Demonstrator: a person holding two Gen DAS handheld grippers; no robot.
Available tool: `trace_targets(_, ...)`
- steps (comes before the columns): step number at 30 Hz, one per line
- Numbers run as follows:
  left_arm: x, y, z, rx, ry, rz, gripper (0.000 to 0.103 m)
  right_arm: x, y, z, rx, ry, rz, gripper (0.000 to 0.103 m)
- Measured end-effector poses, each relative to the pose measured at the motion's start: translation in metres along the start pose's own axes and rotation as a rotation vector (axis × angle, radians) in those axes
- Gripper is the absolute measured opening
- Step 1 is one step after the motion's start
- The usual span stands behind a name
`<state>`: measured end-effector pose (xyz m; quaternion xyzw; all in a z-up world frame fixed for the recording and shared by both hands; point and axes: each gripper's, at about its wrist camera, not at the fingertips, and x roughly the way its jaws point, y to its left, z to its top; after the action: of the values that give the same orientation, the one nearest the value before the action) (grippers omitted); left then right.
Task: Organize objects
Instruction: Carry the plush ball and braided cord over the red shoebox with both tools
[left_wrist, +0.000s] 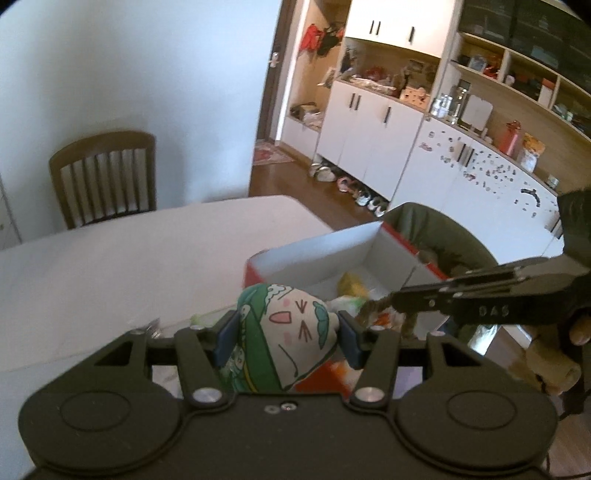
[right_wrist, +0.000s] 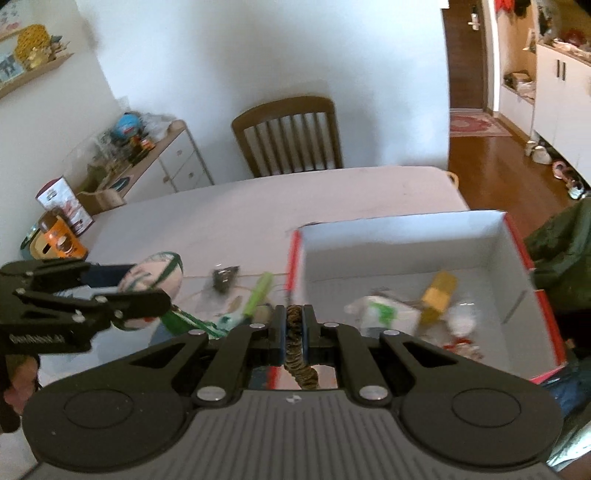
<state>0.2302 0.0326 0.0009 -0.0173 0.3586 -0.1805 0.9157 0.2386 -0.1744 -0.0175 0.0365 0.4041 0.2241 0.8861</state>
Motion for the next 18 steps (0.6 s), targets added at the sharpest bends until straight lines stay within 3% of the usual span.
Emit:
trace_targets(12,0.031,-0.074,0.062,0.124,-0.054,-0.007,0.055,-0.017,-0.078,0.001,0.046,-0.033,-0.028,0.007)
trace_targets(18,0.067,-0.102,0.075,0.173,-0.03,0.006,0.055,-0.011,-0.109,-0.001,0.057,-0.019,-0.043,0.007)
